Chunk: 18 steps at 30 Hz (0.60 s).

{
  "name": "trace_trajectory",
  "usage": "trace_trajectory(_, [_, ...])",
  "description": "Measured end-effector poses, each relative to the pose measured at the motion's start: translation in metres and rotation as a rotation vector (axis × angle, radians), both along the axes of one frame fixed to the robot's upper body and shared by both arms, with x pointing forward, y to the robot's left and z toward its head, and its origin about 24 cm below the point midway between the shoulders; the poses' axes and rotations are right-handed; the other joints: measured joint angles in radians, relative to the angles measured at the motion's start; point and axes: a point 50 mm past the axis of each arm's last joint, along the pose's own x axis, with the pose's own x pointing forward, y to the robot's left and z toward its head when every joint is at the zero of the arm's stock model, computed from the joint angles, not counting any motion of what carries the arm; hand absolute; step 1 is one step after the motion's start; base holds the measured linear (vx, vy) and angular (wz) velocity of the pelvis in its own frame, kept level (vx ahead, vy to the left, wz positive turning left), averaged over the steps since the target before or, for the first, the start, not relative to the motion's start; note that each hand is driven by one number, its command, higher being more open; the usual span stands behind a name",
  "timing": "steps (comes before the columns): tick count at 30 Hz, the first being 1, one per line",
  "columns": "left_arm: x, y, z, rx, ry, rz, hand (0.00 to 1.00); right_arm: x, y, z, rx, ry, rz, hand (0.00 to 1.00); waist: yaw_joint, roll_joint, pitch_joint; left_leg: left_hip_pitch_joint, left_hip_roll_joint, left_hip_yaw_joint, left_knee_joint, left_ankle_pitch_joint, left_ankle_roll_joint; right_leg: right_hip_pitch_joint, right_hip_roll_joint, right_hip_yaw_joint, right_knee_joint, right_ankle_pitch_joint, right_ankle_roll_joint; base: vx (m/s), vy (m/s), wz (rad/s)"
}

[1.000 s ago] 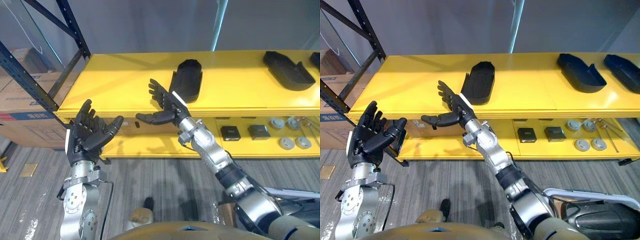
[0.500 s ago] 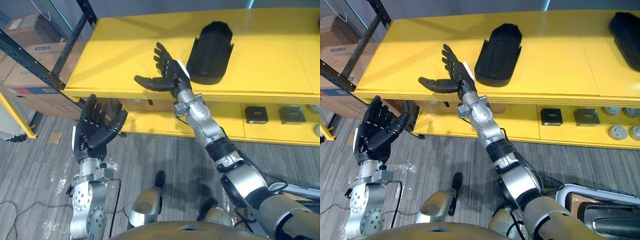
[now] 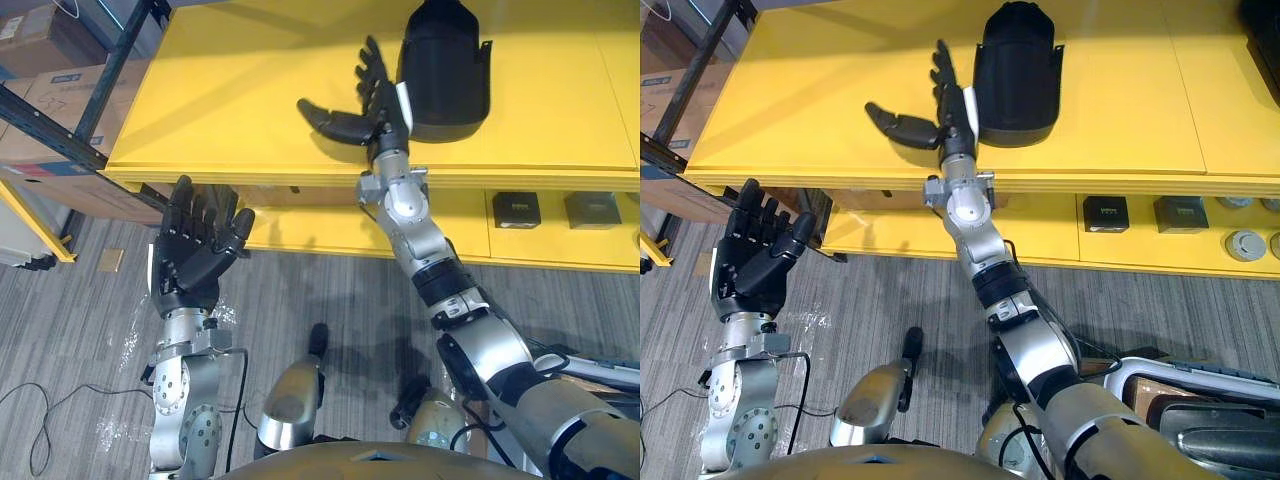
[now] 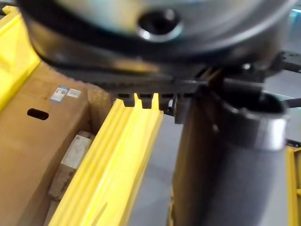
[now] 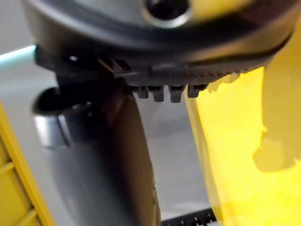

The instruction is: Walk over and take three plastic housings, then place them on the shelf

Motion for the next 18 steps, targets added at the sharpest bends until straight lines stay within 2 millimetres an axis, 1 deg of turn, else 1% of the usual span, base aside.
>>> trace_trajectory(2, [0.001,0.0,0.001,-0.009,-0.006,0.003,1.0,0.003,-0.006,0.012,0.025,-0.032,-0.042,1.0,-0.006,0.0,0.012,0.0,0.001,0.004,0.0,0.0,0.0,-0.004,0.0,0.002,0.003,0.0,0.0,-0.03,-0.013,-0.02])
trace_trajectory(4, [0.002,0.0,0.002,-0.011,-0.007,0.004,1.0,0.003,-0.009,0.014,0.029,-0.036,-0.055,1.0,-0.006,0.0,0.014,0.0,0.001,0.005,0.0,0.0,0.0,-0.004,0.0,0.003,0.004,0.0,0.0,-0.01,-0.009,-0.02])
trace_trajectory(5, [0.004,-0.003,0.003,-0.017,-0.012,0.001,1.0,0.005,-0.013,0.018,0.039,-0.041,-0.071,1.0,-0.009,0.002,0.019,0.0,0.002,0.007,0.0,0.0,0.0,-0.005,0.0,0.005,0.004,0.0,0.0,-0.02,-0.017,-0.04])
trace_trajectory(10, [0.007,-0.01,0.004,-0.025,-0.021,-0.032,1.0,0.008,-0.016,0.015,0.031,-0.032,-0.059,1.0,-0.012,0.006,0.023,0.0,0.003,0.013,0.0,0.0,0.0,-0.009,0.001,0.008,0.005,0.0,0.0,-0.01,-0.009,-0.02])
trace_trajectory(13, [0.008,-0.012,0.005,-0.025,-0.023,-0.042,1.0,0.007,-0.012,0.016,-0.014,-0.067,0.04,1.0,-0.012,0.006,0.024,0.001,0.006,0.014,0.0,-0.001,-0.001,-0.002,0.006,0.008,0.004,0.001,0.0,0.0,0.0,0.0])
trace_trajectory(14, [0.008,-0.012,0.004,-0.024,-0.021,-0.044,1.0,0.004,-0.007,0.018,-0.06,-0.102,0.094,1.0,-0.014,0.006,0.023,0.004,0.008,0.014,0.0,-0.001,-0.001,0.002,0.008,0.008,0.001,0.002,0.0,0.0,0.0,0.0])
trace_trajectory(16, [0.008,-0.012,0.001,-0.02,-0.014,-0.046,1.0,-0.004,0.004,0.027,-0.122,-0.169,0.189,1.0,-0.02,0.006,0.023,0.007,0.011,0.016,0.0,-0.003,-0.003,0.006,0.013,0.009,-0.004,0.003,0.001,-0.01,-0.018,-0.04])
trace_trajectory(17, [0.009,-0.012,-0.001,-0.017,-0.008,-0.052,1.0,-0.013,0.012,0.037,-0.164,-0.237,0.253,1.0,-0.024,0.006,0.024,0.011,0.014,0.018,-0.001,-0.005,-0.005,0.009,0.019,0.012,-0.009,0.006,0.002,-0.01,-0.013,-0.07])
trace_trajectory(18, [0.009,-0.012,-0.003,-0.016,-0.004,-0.055,1.0,-0.018,0.015,0.043,-0.182,-0.275,0.283,1.0,-0.027,0.006,0.024,0.014,0.018,0.021,-0.001,-0.006,-0.006,0.013,0.024,0.014,-0.017,0.01,0.002,-0.01,-0.018,-0.14])
